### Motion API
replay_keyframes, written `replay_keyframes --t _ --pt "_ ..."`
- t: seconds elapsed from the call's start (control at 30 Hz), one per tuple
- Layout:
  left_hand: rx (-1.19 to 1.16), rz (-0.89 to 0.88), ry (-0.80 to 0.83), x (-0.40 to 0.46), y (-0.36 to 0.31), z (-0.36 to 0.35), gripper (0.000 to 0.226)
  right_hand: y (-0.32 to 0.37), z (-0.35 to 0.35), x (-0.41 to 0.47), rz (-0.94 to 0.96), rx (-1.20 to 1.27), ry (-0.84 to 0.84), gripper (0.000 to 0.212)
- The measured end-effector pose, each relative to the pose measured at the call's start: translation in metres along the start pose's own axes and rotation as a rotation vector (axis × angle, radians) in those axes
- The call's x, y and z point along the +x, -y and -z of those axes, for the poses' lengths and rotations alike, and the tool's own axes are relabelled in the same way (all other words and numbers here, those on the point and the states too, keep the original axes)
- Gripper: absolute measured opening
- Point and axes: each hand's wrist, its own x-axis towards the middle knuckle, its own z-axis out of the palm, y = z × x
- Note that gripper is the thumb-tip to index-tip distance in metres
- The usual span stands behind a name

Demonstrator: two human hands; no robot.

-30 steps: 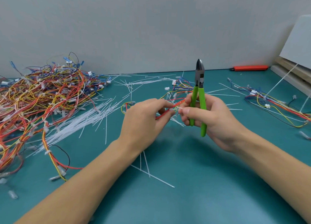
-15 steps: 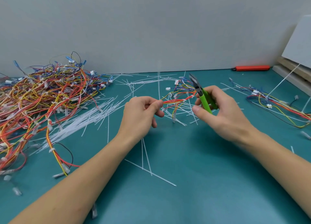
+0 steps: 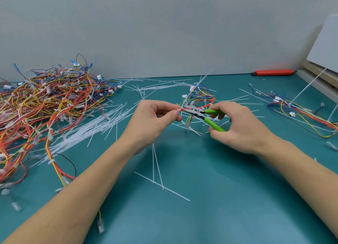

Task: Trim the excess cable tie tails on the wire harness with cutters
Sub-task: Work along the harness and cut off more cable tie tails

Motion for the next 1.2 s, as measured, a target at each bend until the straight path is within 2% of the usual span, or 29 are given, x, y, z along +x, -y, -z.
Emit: replay_keyframes --t 0.27,0.4,0.57,0.7,0.87,1.07,1.2 --pt "0.017 0.040 0.006 -0.004 0.002 -0.008 0.011 0.002 -0.002 0.000 0.031 -0.039 -0.033 0.042" --pt "-0.229 0.162 0.037 -0.005 -0.001 -0.012 0.015 0.008 -0.009 -0.002 0.027 -0.027 -0.032 0.043" --pt "-0.609 0.377 0.108 -0.004 -0.004 -0.014 0.019 0.013 -0.013 -0.003 0.006 -0.024 -0.040 0.031" --pt "-0.738 0.452 0.152 -0.003 -0.002 -0.013 0.021 0.016 -0.016 -0.004 -0.015 -0.019 -0.050 0.030" --pt "-0.862 0.553 0.189 -0.003 0.001 -0.014 0.011 0.020 -0.019 -0.005 -0.019 -0.013 -0.041 0.030" --pt "-0.897 0.575 0.251 -0.002 0.004 -0.011 0.011 0.024 -0.022 -0.007 -0.037 -0.012 -0.032 0.034" --pt "-0.837 0.528 0.229 -0.002 0.003 -0.013 0.012 0.022 -0.023 -0.007 -0.042 -0.030 -0.036 0.032"
